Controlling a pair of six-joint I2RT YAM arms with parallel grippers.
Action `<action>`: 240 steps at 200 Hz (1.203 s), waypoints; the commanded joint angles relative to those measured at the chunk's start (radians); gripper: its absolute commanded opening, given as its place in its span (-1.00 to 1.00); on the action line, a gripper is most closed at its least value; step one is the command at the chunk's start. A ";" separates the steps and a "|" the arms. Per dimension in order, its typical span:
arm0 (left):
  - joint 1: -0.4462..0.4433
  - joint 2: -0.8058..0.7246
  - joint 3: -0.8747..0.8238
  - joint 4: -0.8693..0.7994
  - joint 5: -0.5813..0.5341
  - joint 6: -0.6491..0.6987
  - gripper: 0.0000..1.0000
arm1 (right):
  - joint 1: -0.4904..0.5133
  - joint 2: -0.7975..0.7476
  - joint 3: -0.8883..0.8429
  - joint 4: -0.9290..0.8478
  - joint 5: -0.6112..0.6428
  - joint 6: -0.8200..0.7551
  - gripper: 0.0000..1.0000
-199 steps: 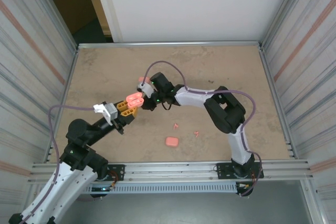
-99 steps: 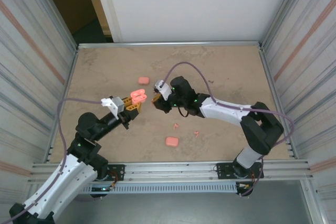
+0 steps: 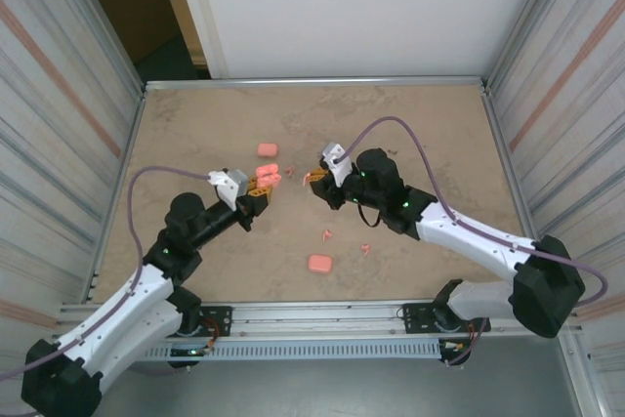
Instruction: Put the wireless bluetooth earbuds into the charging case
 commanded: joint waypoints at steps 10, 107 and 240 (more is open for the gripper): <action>-0.006 0.066 -0.014 0.137 0.084 -0.006 -1.00 | 0.007 -0.071 -0.032 0.014 0.050 0.044 -0.69; -0.084 0.242 -0.010 0.289 0.112 0.009 -1.00 | 0.048 -0.171 -0.069 0.111 0.140 0.091 -0.68; -0.167 0.423 0.048 0.455 0.091 -0.023 -1.00 | 0.089 -0.176 -0.111 0.198 0.186 0.080 -0.68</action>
